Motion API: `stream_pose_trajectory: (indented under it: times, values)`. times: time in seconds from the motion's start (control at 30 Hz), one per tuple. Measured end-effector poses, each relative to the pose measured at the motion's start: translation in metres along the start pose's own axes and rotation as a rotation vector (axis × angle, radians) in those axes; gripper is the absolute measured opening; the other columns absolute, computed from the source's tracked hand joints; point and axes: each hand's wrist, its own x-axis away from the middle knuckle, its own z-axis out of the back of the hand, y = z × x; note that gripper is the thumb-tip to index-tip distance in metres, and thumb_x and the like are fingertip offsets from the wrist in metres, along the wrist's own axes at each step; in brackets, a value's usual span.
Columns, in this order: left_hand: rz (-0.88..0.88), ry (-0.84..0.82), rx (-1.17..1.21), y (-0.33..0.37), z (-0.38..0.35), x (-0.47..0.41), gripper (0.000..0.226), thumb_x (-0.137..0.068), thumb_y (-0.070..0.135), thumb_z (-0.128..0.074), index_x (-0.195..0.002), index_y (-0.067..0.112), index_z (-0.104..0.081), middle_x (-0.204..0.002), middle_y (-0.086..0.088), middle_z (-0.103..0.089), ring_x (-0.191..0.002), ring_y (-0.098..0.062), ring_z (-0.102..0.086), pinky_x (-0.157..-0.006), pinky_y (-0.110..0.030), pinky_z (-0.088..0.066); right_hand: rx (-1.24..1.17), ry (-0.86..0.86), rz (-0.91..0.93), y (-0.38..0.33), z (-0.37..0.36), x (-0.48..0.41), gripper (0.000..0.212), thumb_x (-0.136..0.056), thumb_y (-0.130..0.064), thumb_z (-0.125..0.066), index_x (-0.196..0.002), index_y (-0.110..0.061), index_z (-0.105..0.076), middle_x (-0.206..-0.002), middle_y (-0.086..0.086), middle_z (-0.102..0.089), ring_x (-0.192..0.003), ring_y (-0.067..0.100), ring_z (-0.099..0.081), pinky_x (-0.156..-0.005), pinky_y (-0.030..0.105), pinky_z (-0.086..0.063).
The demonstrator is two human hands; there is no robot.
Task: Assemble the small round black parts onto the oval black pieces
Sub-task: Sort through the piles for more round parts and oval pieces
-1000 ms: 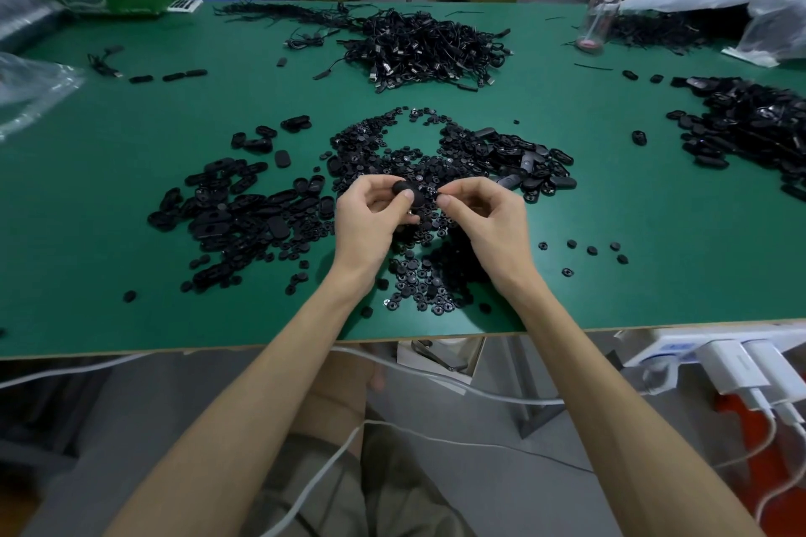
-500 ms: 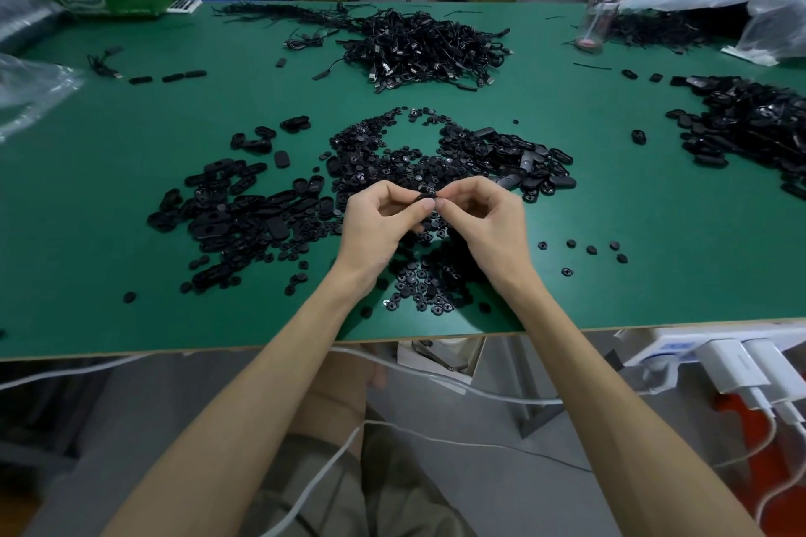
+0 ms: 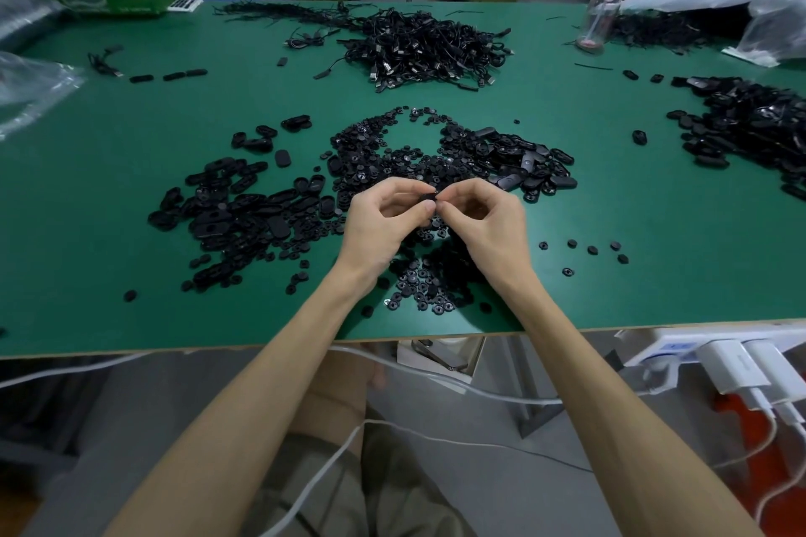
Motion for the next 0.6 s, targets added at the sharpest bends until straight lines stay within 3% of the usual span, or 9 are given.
stream_pose_trajectory:
  times: [0.13, 0.23, 0.4, 0.47, 0.6]
  values:
    - [0.006, 0.004, 0.000, -0.0006, -0.0003, 0.0004, 0.016, -0.090, 0.004, -0.077, -0.107, 0.007, -0.076, -0.094, -0.010, -0.079, -0.088, -0.027, -0.077, -0.086, -0.041, -0.063, 0.026, 0.014, -0.005, -0.0036, 0.0010, 0.0020, 0.004, -0.089, -0.009, -0.077, -0.092, -0.012, -0.076, -0.080, 0.000, -0.074, -0.073, 0.011, -0.065, -0.069, 0.024, -0.051]
    - [0.009, -0.001, 0.019, 0.0008, -0.0009, 0.0011, 0.016, -0.091, 0.001, -0.075, -0.108, 0.002, -0.074, -0.091, -0.013, -0.079, -0.086, -0.028, -0.078, -0.083, -0.037, -0.063, 0.045, 0.036, 0.023, -0.0048, 0.0024, 0.0036, 0.003, -0.088, -0.011, -0.078, -0.089, -0.012, -0.076, -0.087, 0.004, -0.072, -0.079, 0.020, -0.065, -0.072, 0.031, -0.053]
    - [0.024, -0.005, 0.062, 0.0020, -0.0005, 0.0009, 0.015, -0.093, -0.003, -0.071, -0.108, -0.002, -0.072, -0.093, -0.019, -0.077, -0.085, -0.030, -0.077, -0.084, -0.037, -0.063, 0.064, 0.055, 0.051, -0.0019, 0.0042, 0.0022, 0.018, -0.085, -0.018, -0.083, -0.101, -0.018, -0.075, -0.101, 0.003, -0.066, -0.090, 0.015, -0.063, -0.081, 0.027, -0.051]
    - [0.019, -0.014, 0.053, 0.0024, -0.0004, 0.0009, 0.015, -0.095, -0.004, -0.069, -0.109, -0.001, -0.071, -0.095, -0.021, -0.077, -0.085, -0.029, -0.077, -0.086, -0.037, -0.062, 0.004, 0.025, 0.011, -0.0008, 0.0040, 0.0010, 0.026, -0.084, -0.017, -0.084, -0.108, -0.019, -0.073, -0.098, 0.004, -0.069, -0.088, 0.018, -0.064, -0.081, 0.031, -0.054]
    - [-0.001, -0.043, -0.044, 0.0011, -0.0017, 0.0008, 0.018, -0.097, -0.005, -0.065, -0.114, -0.001, -0.071, -0.098, -0.020, -0.076, -0.084, -0.025, -0.075, -0.082, -0.032, -0.061, -0.021, -0.025, -0.009, 0.0009, 0.0003, 0.0004, 0.014, -0.083, -0.012, -0.085, -0.090, -0.016, -0.074, -0.082, 0.001, -0.073, -0.080, 0.024, -0.067, -0.077, 0.044, -0.056]
